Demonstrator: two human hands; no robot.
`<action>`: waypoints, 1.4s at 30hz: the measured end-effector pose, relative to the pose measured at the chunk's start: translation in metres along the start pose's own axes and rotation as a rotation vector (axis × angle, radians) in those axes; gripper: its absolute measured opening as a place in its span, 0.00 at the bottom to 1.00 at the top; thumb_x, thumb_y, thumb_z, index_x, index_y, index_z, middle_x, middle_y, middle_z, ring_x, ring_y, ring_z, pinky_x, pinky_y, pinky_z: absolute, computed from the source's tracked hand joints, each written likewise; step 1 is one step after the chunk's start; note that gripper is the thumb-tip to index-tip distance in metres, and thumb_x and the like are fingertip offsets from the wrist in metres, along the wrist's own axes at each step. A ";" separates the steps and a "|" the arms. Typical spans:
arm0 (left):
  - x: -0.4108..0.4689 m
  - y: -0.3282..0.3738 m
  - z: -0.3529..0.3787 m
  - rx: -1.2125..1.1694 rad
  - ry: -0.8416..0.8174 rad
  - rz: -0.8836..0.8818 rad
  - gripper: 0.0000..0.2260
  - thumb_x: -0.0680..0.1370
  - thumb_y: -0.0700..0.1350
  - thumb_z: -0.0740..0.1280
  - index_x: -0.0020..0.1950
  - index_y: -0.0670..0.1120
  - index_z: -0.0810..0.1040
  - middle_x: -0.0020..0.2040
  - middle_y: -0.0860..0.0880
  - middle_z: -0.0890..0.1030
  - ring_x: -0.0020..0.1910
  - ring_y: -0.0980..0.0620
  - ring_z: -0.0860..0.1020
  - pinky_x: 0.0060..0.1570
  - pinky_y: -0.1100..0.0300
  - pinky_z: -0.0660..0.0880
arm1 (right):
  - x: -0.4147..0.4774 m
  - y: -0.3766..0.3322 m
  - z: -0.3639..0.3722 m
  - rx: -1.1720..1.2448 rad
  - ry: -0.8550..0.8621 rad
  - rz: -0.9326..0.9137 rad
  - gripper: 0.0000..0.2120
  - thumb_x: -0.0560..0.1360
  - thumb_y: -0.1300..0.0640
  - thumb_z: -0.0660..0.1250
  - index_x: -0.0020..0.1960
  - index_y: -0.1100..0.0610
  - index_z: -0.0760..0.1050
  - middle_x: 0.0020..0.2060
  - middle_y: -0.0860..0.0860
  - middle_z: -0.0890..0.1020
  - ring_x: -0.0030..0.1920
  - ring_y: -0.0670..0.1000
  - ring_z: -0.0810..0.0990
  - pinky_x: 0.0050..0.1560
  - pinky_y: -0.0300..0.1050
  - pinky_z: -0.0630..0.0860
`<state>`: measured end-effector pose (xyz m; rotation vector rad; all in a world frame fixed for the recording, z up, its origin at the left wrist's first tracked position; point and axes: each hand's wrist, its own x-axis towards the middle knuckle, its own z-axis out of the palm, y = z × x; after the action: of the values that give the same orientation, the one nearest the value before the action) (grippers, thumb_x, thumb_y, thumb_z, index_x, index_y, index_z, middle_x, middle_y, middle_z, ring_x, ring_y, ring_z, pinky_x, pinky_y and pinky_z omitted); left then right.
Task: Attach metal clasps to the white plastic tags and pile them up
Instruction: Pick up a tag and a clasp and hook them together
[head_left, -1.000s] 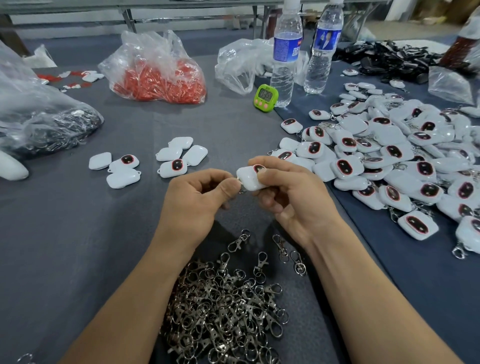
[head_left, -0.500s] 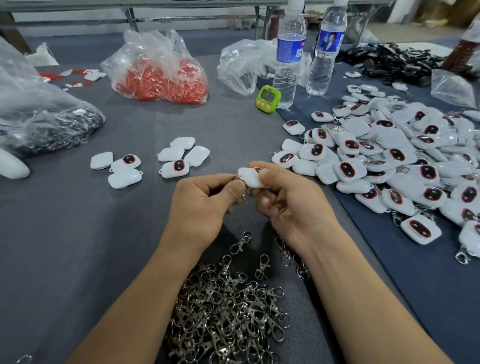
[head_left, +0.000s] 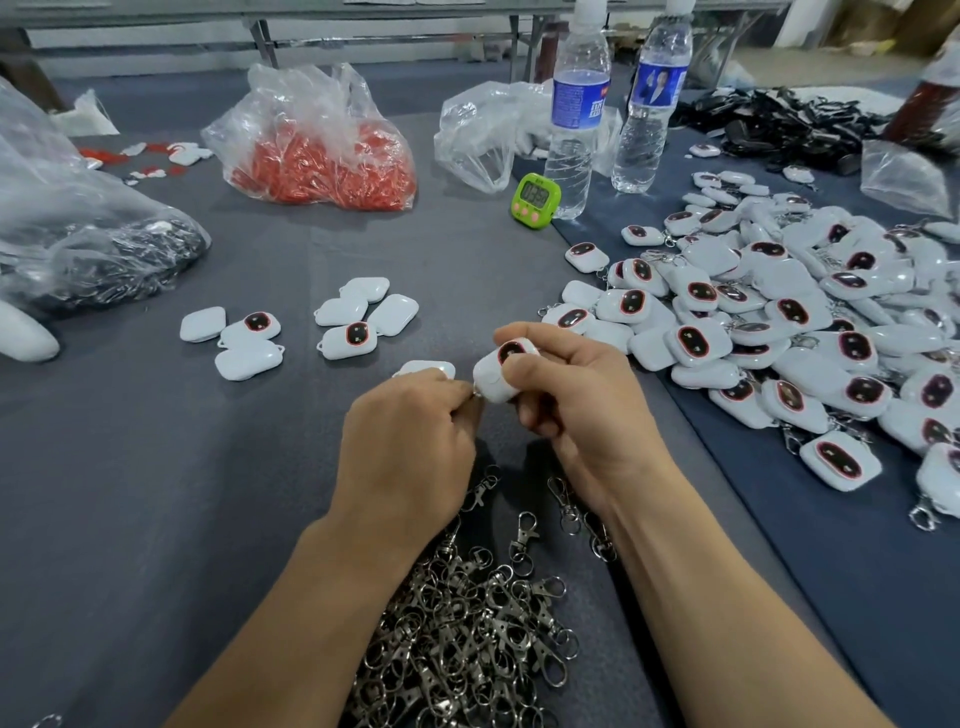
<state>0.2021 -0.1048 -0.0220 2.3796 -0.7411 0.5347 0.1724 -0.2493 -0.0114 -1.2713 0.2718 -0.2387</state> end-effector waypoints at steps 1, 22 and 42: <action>0.000 0.000 0.000 0.041 -0.007 0.013 0.11 0.78 0.42 0.70 0.35 0.43 0.80 0.32 0.49 0.75 0.34 0.45 0.72 0.34 0.52 0.67 | -0.001 0.000 0.001 -0.033 0.008 -0.014 0.12 0.74 0.71 0.67 0.51 0.58 0.83 0.30 0.49 0.80 0.23 0.46 0.69 0.23 0.34 0.63; 0.001 0.005 -0.004 -0.041 0.091 -0.159 0.11 0.76 0.50 0.70 0.37 0.46 0.83 0.30 0.50 0.79 0.33 0.47 0.76 0.33 0.52 0.69 | 0.001 -0.001 0.007 0.149 0.092 0.090 0.10 0.75 0.70 0.66 0.48 0.58 0.83 0.32 0.54 0.81 0.23 0.46 0.69 0.23 0.34 0.63; 0.007 0.001 0.000 -0.646 0.028 -0.376 0.04 0.73 0.51 0.71 0.40 0.56 0.86 0.28 0.48 0.78 0.29 0.59 0.71 0.30 0.58 0.70 | 0.001 -0.002 0.008 0.230 0.066 0.147 0.10 0.78 0.67 0.64 0.52 0.59 0.83 0.32 0.53 0.79 0.24 0.45 0.68 0.25 0.35 0.62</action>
<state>0.2067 -0.1085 -0.0178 1.8301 -0.3583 0.1338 0.1758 -0.2432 -0.0077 -1.0124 0.3813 -0.1804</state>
